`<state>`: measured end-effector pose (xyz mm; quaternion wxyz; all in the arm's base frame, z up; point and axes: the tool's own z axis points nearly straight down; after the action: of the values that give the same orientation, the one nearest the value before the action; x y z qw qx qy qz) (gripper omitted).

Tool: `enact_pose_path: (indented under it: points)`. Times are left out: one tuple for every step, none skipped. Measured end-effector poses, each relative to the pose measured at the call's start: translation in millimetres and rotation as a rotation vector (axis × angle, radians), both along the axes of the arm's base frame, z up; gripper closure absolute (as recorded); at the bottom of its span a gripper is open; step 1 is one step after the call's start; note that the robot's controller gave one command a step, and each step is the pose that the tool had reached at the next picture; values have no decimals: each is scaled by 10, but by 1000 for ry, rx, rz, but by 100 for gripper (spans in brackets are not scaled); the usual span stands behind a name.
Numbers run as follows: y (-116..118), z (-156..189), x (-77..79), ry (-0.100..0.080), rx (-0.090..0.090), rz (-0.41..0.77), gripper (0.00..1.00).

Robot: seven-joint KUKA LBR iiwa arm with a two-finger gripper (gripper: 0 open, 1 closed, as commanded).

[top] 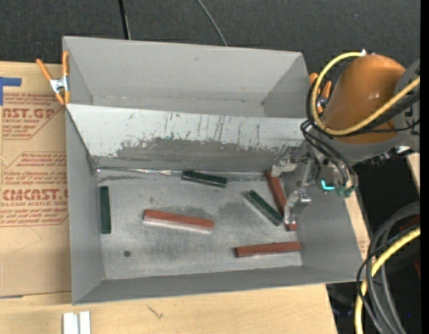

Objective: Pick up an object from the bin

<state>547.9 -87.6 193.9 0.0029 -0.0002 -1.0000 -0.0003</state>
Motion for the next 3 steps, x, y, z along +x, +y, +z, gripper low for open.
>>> enact_pose_path:
  points:
    - [3, 40, 18, -8, -1, 1, 0]
    - [-28, -373, 31, -17, -2, -27, 0]
    - [-99, -1136, -119, -37, -1, -202, 100]
